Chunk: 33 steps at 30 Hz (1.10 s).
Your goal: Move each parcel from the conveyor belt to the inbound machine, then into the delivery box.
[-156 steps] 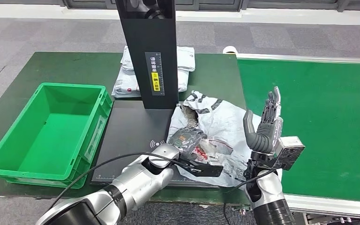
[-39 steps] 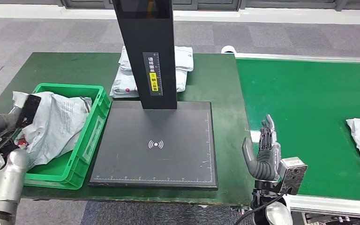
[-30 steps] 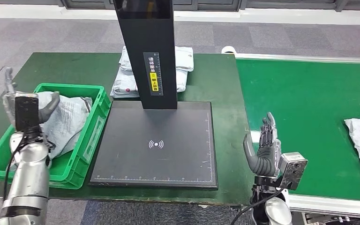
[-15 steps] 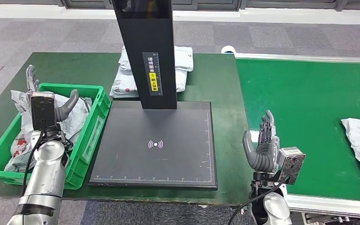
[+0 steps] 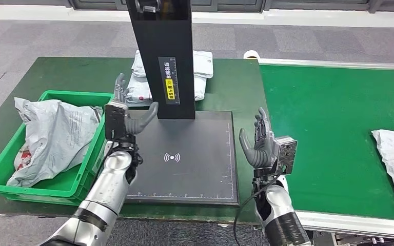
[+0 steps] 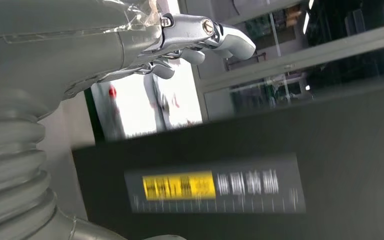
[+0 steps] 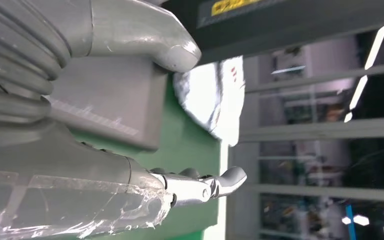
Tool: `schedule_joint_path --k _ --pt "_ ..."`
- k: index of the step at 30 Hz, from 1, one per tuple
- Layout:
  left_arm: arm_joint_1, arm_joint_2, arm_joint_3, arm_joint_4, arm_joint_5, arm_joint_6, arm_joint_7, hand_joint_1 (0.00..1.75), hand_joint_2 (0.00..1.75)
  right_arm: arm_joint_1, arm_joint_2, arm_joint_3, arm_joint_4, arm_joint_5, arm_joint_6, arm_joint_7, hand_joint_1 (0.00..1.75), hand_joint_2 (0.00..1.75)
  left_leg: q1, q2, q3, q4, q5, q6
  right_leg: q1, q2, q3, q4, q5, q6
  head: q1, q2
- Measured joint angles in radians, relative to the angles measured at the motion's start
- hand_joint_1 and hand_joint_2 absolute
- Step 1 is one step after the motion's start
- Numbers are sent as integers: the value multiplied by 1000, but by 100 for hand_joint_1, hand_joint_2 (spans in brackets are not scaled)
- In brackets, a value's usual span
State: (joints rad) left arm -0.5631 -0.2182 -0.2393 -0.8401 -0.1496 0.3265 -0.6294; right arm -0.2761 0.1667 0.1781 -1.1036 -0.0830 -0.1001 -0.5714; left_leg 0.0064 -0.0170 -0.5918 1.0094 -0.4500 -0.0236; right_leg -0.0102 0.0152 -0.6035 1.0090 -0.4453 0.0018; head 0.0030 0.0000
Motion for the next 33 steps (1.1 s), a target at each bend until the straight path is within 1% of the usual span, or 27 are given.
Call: schedule_joint_path --k 1,3,6,10,13,16,21,26,30,33 --pt "-7 -18 -16 26 0 18 -13 0 175 -9 5 13 11 1 -15 -22 0 44 0 0 0 0 0 0 0 0 0 0 0 0 0 0" --pt "-17 -52 -50 76 -4 54 -39 0 175 -20 14 40 27 23 -64 -58 0 44 0 -1 -1 0 0 0 0 0 0 0 0 0 0 0" --pt "-19 -97 -99 136 -1 116 -64 0 175 -25 21 72 54 58 -161 -105 0 175 0 0 -1 0 0 0 0 0 0 0 -1 0 0 0" --pt "-17 -128 -161 194 25 138 -69 0 175 -13 24 94 61 89 -267 -129 0 175 0 0 -1 0 -1 0 0 0 -1 0 -1 0 0 0" --pt "-11 -136 -204 211 30 141 -70 0 175 5 25 110 53 115 -321 -132 0 175 0 0 -1 0 -1 0 0 0 -1 0 -1 0 0 0" --pt "0 -137 -228 213 39 144 -72 0 175 16 25 131 49 143 -374 -133 0 175 0 0 -1 0 -1 0 1 0 -1 0 -1 0 0 0" --pt "19 -136 -250 213 38 166 -72 0 175 33 26 153 49 161 -411 -132 0 175 0 0 -2 0 0 0 1 0 -1 0 -1 0 0 0" --pt "26 -134 -252 217 41 174 -72 0 175 44 26 161 50 183 -433 -132 0 175 0 0 -2 0 0 0 0 0 -1 0 -1 0 0 0" --pt "26 -134 -252 225 41 174 -72 0 175 39 26 161 52 210 -489 -132 0 175 0 0 -2 0 0 0 0 0 -1 0 -1 0 0 0" --pt "25 -134 -252 232 41 174 -72 0 175 29 25 145 68 269 -556 -132 0 175 0 0 -2 0 0 0 0 0 -1 0 -1 0 0 0"
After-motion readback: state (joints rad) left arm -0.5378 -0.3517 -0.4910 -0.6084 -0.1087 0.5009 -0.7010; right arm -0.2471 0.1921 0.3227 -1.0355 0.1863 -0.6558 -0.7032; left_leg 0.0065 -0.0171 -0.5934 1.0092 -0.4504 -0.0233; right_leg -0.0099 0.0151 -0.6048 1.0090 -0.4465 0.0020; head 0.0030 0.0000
